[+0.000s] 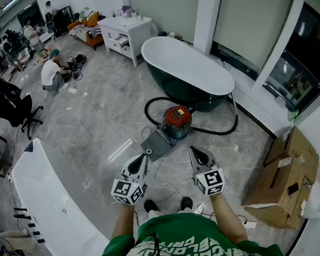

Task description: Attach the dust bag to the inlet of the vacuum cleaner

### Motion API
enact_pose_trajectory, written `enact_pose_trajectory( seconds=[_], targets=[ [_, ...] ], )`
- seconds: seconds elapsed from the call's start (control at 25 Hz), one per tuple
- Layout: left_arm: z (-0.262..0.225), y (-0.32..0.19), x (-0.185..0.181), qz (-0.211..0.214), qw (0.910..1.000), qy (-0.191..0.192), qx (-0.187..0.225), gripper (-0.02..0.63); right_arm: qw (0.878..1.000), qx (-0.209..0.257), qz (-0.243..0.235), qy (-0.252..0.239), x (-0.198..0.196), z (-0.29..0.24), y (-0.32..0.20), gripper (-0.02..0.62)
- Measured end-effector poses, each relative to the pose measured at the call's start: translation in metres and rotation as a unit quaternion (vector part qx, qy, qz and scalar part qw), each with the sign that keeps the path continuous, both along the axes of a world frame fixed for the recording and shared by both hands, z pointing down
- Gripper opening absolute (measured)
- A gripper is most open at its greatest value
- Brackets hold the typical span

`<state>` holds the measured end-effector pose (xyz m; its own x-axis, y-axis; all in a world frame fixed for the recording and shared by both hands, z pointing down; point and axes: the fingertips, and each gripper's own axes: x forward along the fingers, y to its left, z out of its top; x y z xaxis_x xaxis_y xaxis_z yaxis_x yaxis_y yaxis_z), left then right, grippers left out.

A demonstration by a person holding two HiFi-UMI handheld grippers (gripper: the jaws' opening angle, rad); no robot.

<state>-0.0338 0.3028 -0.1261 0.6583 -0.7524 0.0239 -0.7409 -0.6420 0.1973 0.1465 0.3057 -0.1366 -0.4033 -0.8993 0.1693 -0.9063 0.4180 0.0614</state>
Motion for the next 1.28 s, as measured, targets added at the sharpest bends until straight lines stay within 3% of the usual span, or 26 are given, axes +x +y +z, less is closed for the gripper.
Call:
enact_pose_trajectory(
  seconds=[0.36,0.76,1.04,1.28],
  targets=[
    [0.013,-0.002,-0.052,0.006,0.9999,0.008,-0.008,0.003,1.000,0.001,0.001,0.012,-0.057,0.005,-0.001,0.008],
    [0.039,-0.006,-0.099,0.044,0.9988,-0.003,-0.021,0.003,0.999,-0.021,0.011,0.026,-0.113,0.028,-0.003,0.008],
    [0.068,-0.038,-0.123,0.020,0.9979,0.001,-0.062,0.003,0.998,-0.051,-0.016,0.030,-0.139,0.050,-0.037,0.008],
    [0.075,-0.082,-0.135,0.005,0.9978,-0.019,-0.063,0.003,0.998,-0.052,-0.034,0.021,-0.155,0.063,-0.092,0.008]
  ],
)
